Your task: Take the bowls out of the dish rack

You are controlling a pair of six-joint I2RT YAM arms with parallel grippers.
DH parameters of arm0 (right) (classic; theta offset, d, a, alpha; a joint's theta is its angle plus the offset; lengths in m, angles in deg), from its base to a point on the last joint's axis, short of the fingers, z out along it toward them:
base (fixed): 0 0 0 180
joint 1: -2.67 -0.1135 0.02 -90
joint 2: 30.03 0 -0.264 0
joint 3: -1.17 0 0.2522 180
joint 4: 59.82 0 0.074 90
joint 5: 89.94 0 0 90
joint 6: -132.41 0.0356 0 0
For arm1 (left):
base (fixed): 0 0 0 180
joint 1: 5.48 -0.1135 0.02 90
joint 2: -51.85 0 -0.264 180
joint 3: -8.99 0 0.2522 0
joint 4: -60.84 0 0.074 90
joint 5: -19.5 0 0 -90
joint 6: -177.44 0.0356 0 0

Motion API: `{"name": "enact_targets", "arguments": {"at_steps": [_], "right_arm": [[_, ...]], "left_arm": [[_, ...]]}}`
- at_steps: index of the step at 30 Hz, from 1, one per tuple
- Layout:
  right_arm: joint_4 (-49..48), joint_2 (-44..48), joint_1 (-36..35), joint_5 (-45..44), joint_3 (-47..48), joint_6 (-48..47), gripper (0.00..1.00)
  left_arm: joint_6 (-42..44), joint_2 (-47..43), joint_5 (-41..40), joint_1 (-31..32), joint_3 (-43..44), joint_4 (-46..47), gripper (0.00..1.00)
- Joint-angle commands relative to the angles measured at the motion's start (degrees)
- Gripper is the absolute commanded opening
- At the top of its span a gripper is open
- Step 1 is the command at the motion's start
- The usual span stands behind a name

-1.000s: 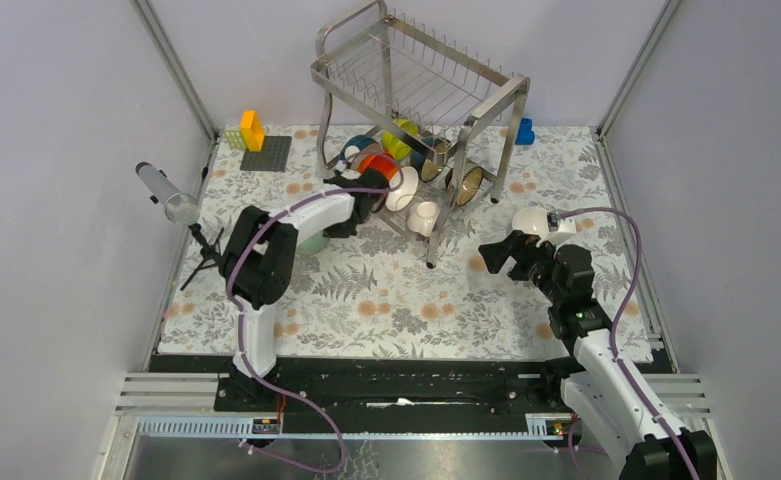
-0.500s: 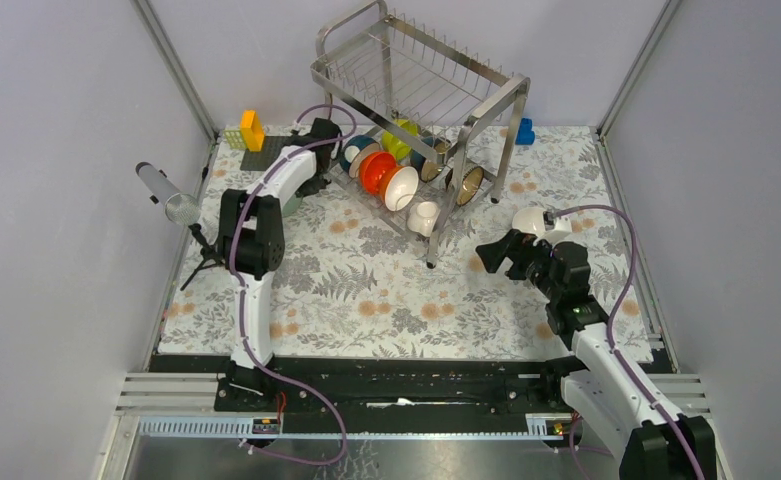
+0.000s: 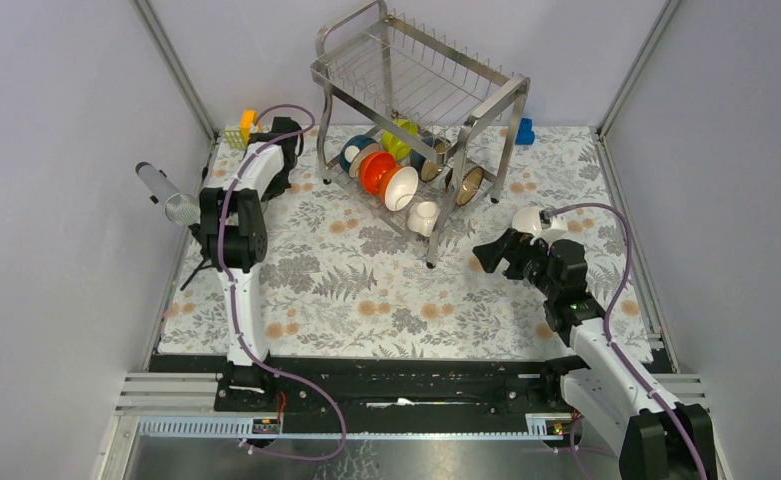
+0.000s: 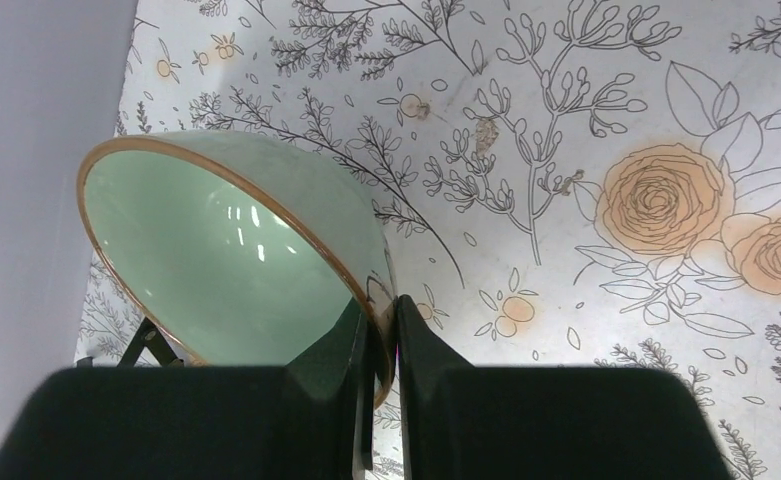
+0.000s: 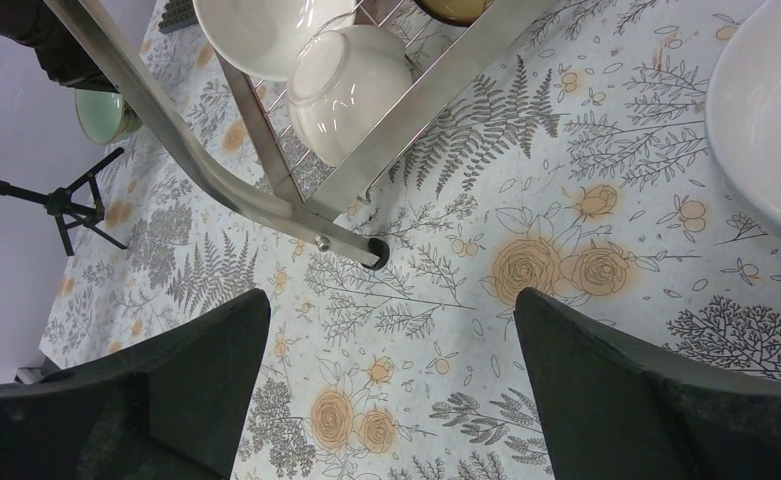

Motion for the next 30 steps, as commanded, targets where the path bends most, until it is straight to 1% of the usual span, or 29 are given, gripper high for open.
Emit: {"name": "enact_targets", "arguments": {"at_steps": [1, 3, 5, 6, 7, 10, 11, 14, 18, 22, 26, 30], "right_arm": [[-2.79, -0.42, -0.28, 1.93, 2.15, 0.62, 0.99], [-2.78, -0.25, -0.28, 1.86, 2.20, 0.63, 0.99], [-2.45, 0.27, -0.31, 1.64, 2.24, 0.58, 1.00], [-2.22, 0.56, -0.30, 1.60, 2.21, 0.59, 1.00], [-2.03, 0.89, -0.25, 1.51, 2.24, 0.63, 1.00], [-1.80, 1.17, -0.31, 1.75, 2.30, 0.81, 1.00], [-1.61, 1.06, -0.26, 2.08, 2.50, 0.82, 1.00], [-0.88, 0.66, -0.31, 2.58, 3.25, 0.86, 1.00], [0.15, 1.02, -0.31, 2.83, 3.85, 0.87, 1.00], [1.82, 2.13, -0.31, 2.79, 4.39, 0.42, 1.00], [3.67, 3.31, -0.29, 2.47, 4.61, -0.34, 1.00], [4.63, 4.45, -0.28, 2.06, 4.74, -0.62, 1.00]], "left_arm": [[-1.11, -1.78, -1.70, 0.63, 1.41, 0.02, 0.15], [-1.33, -2.79, -0.94, 0.87, 0.78, 0.09, 0.16], [-1.54, -3.95, -1.73, 1.28, 0.31, 0.09, 0.20], [-1.74, -4.48, -2.17, 1.53, 0.04, 0.04, 0.25], [-1.99, -5.06, -2.72, 1.71, -0.20, 0.03, 0.31], [-2.34, -6.82, -4.91, 2.54, -0.99, 0.02, 0.54], [-2.42, -7.38, -5.50, 2.82, -1.25, 0.02, 0.58], [-2.34, -9.56, -5.81, 3.65, -2.41, 0.11, 0.59], [-2.54, -14.03, -3.95, 5.52, -5.99, 1.72, 0.60], [-1.80, -19.76, 2.96, 6.93, -12.25, 8.03, 0.59], [-0.35, -25.25, 10.16, 7.75, -19.43, 14.55, 0.55], [-0.43, -27.08, 14.69, 7.85, -25.69, 19.03, 0.48]]}}
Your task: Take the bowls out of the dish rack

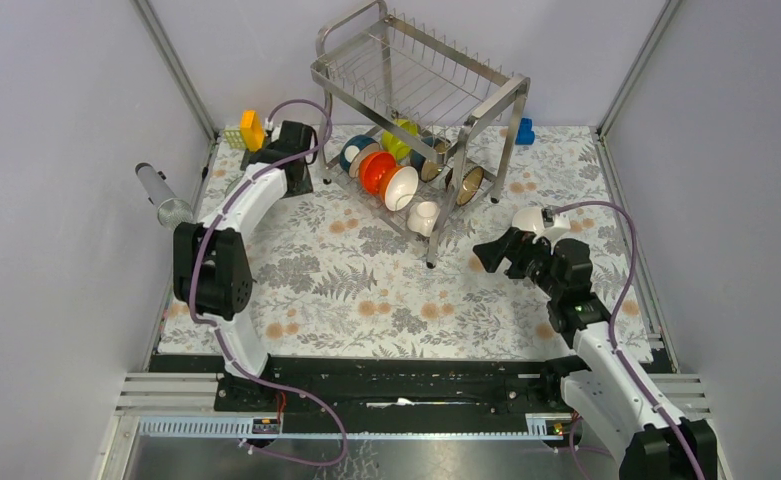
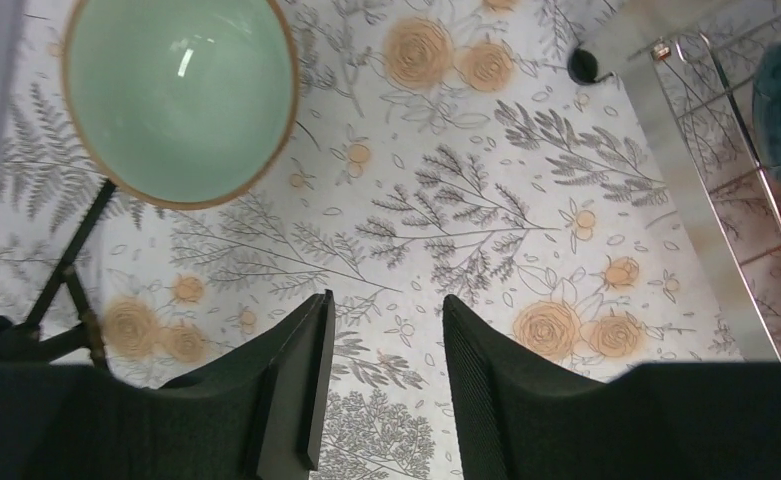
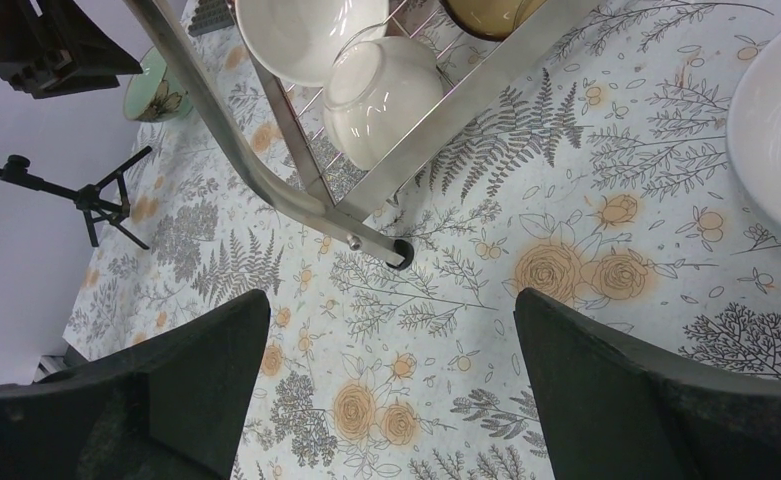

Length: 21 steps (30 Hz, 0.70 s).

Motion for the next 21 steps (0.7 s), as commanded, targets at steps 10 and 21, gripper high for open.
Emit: {"name": "enact_targets", "arguments": {"at_steps": [10, 21], "right_arm": [[6.02, 4.83, -0.31, 0.43, 3.47, -2.39, 1.00], [7.94, 6.35, -0.31, -0.28, 3.31, -3.40, 1.00]], "left_arm": [[-0.17, 6.64, 3.14, -2.71, 0.24, 6.87, 0.33], [-3.87, 11.02, -0.88, -8.37, 1.98, 4.99, 0.39]]}}
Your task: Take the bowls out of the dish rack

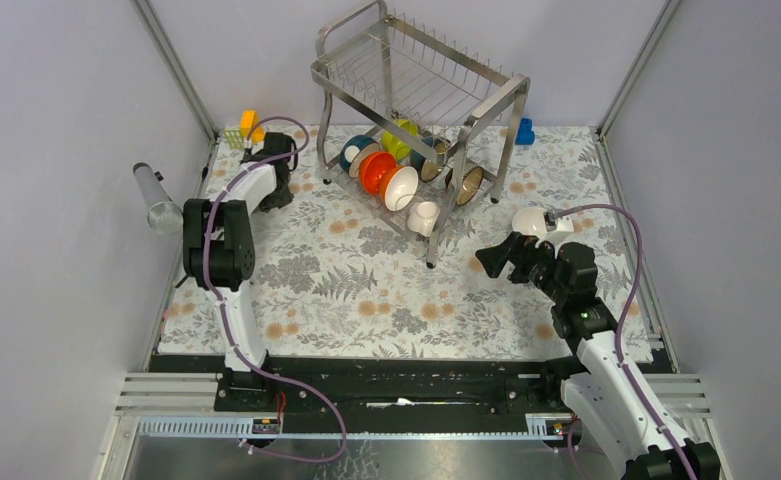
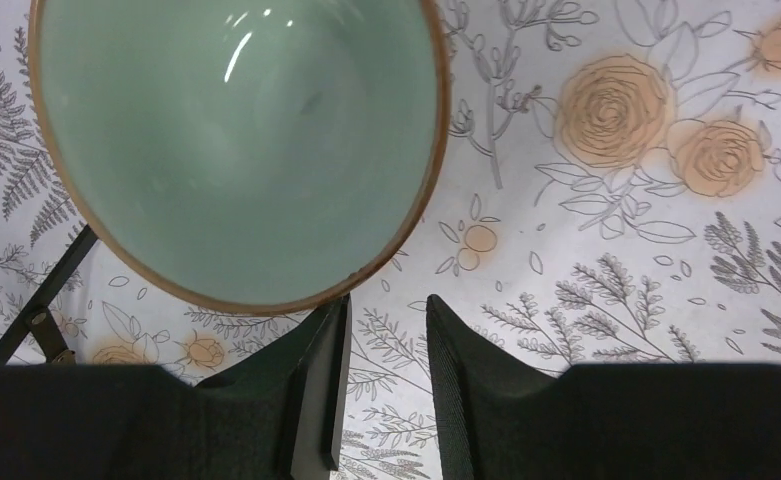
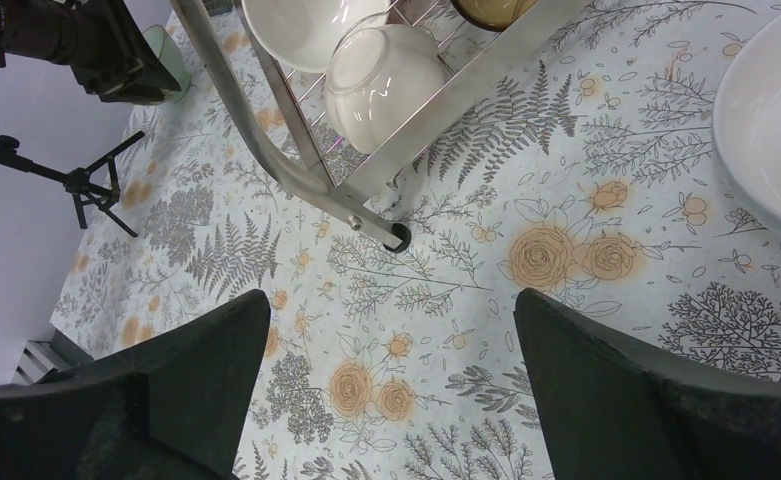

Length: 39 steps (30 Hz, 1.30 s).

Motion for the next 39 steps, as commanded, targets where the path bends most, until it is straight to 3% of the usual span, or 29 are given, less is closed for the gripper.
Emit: {"name": "enact_targets", "arguments": {"at_steps": [1, 10, 22, 26, 32, 39], "right_arm": [[0.40, 0.59, -0.31, -0.26, 2.30, -1.17, 1.00], [0.44, 0.15, -0.31, -0.12, 2.59, -0.85, 1.00], [1.04, -0.01, -0.31, -0.79, 4.96, -1.55, 1.00], [2.01, 1.12, -0.31, -0.97, 5.64, -1.79, 1.00], [3.60, 0.79, -0.31, 3.11, 7.36, -2.89, 0.99], [3.03, 6.31, -0.30, 6.30, 7.77, -0.66, 0.96]], "left_arm": [[-2.02, -1.11, -0.78, -0.56, 1.78, 0.32, 0.39], [-1.73, -5.94, 4.33, 1.15, -1.47, 1.54, 0.39], [-4.04, -15.48, 1.89, 15.56, -7.94, 2.34, 0.44], [-5.98, -22.23, 0.39, 19.46, -15.13, 4.95, 0.45], [-6.82, -35.55, 4.48, 24.89, -28.06, 13.50, 0.45], [-7.28, -53.20, 19.14, 25.63, -45.66, 28.58, 0.53]]}}
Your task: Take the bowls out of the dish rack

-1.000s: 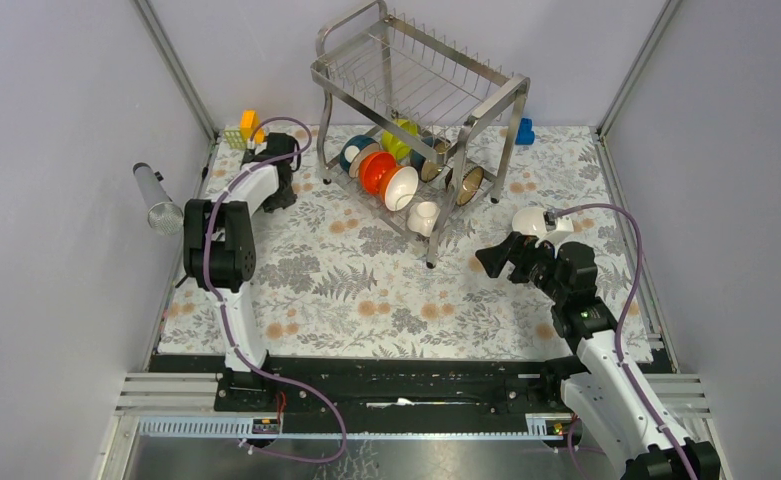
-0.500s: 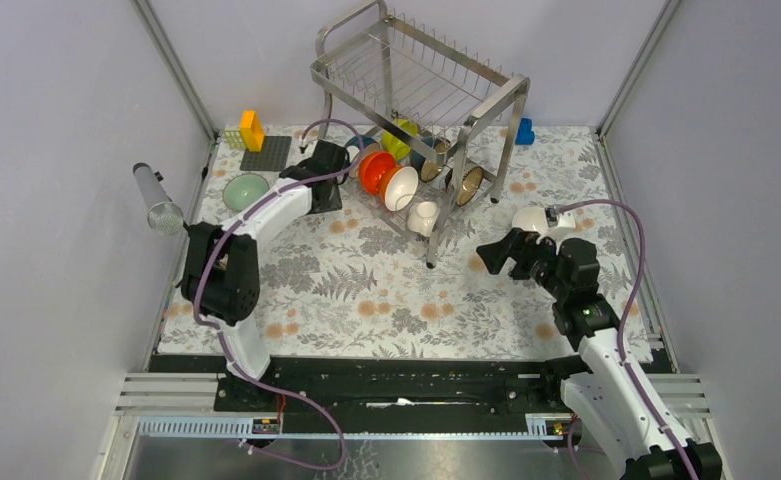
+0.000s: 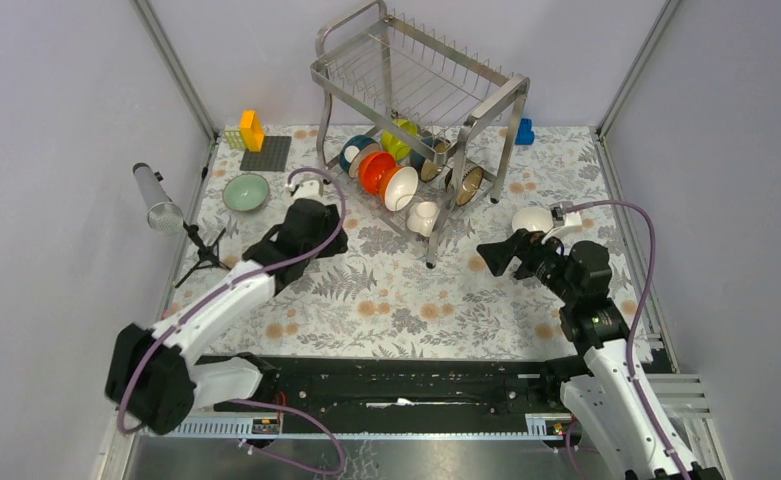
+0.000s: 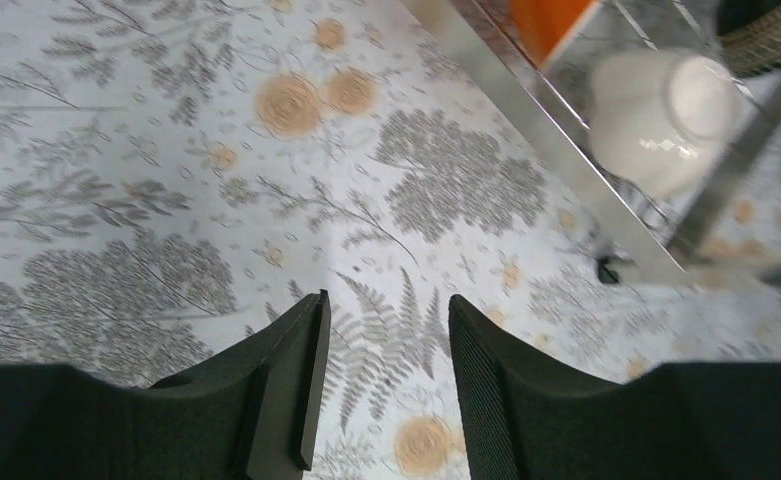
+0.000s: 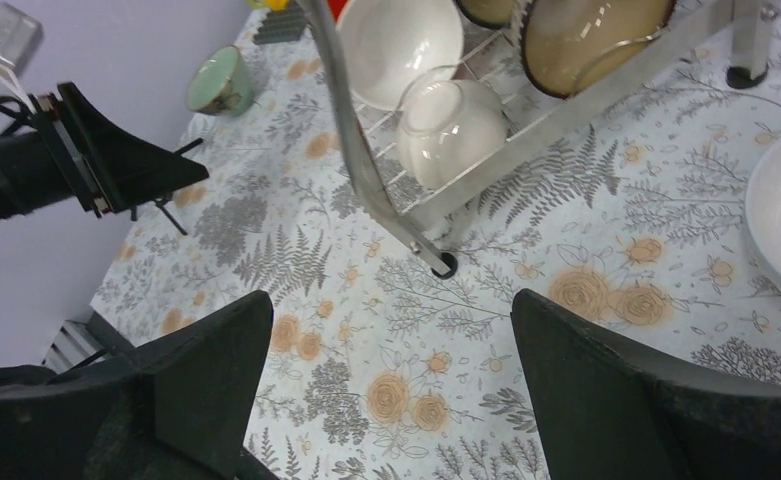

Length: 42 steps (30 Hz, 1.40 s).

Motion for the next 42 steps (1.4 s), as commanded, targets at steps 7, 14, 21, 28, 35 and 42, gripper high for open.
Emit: {"name": "enact_targets", "arguments": {"at_steps": [7, 14, 21, 28, 35, 42], "right_arm": [[-6.26, -4.89, -0.31, 7.64, 1.89, 3.54, 0.89], [-17.90, -13.57, -2.56, 7.31, 0.09, 6.77, 0.89], [-25.29, -20.51, -12.36, -3.98, 0.39, 4.45, 0.89], [-27.14, -23.14, -12.44, -17.19, 0.59, 8.35, 0.86], [-26.75, -22.12, -11.60, -31.12, -1.02, 12.26, 0.67], [-30.42, -30.60, -7.30, -25.14, 4.11, 20.32, 0.60]], "left_arm": [[-4.35, -14.69, 20.23, -0.18, -11.95, 16.53, 0.63], [-3.26, -18.20, 23.46, -0.18, -16.01, 21.14, 0.91], [-5.14, -16.61, 28.57, -0.18, -17.11, 26.85, 0.97], [-8.89, -16.07, 27.84, -0.19, -17.25, 28.37, 0.97], [-11.18, -15.06, 24.34, -0.18, -17.76, 30.40, 0.96], [-13.61, -11.11, 15.01, 3.60, -21.73, 41.37, 0.94]]}}
